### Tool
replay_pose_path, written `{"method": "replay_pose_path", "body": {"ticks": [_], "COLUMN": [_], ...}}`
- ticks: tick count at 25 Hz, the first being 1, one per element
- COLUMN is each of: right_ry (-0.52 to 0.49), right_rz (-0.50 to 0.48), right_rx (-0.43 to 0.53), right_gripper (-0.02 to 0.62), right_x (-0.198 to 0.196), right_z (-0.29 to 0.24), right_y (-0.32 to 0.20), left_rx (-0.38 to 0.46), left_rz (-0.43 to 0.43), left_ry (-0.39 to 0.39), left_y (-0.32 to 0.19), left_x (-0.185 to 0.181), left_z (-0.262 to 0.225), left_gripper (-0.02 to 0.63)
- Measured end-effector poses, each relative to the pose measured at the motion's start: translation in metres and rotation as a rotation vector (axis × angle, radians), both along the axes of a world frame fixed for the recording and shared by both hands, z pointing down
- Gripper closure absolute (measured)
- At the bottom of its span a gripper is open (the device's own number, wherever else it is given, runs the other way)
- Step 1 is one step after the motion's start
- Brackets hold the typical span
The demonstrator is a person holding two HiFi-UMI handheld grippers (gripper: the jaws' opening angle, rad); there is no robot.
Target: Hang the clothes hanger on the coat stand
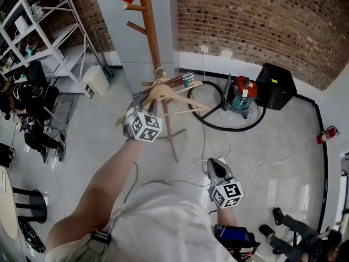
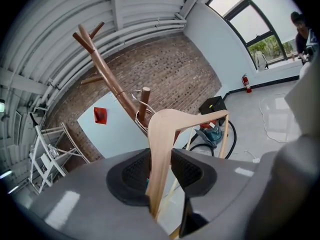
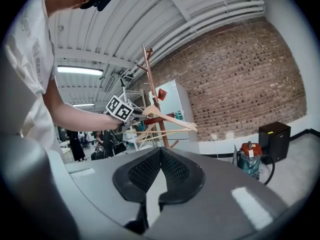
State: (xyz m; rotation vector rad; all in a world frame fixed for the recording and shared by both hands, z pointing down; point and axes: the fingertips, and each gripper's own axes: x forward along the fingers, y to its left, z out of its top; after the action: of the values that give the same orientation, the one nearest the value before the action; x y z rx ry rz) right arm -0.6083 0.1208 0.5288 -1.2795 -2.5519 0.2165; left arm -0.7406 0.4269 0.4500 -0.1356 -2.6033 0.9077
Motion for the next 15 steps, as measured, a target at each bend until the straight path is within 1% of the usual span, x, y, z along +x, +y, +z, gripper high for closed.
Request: {"method": "replay_pose_path", "body": {"ticks": [3,6,12,15], "right_ry": [0.001,0.004,0.005,0.010], "right_rz": [-0.002,-0.016,-0.014,-0.011], "right_rx": [0.000,0.009,0.020,0.026], "right_gripper": [0.580,0.581,0.581,0.581], "right_x": [-0.009,-0.016,-0.031,-0.033], "right_z": [0.001,0.000,0.003,0.006], "right_y": [0.005,0.013,0.018,0.019], "left_rx": [-0.012,-0.036,-0.047,-0.077], "left_rz": [-0.011,-0.019,-0.040,-0.053], "left_ry": [0.003,-0.014,-0.027,-0.028], "left_y": [0.003,0.004,0.016,0.022], "left_x": [-0.007,-0.010,-0.022,-0.026], "left_z": [0.011,0.018,0.030,0.035], "left_gripper": [0.476,0.474,0.475,0.474]}}
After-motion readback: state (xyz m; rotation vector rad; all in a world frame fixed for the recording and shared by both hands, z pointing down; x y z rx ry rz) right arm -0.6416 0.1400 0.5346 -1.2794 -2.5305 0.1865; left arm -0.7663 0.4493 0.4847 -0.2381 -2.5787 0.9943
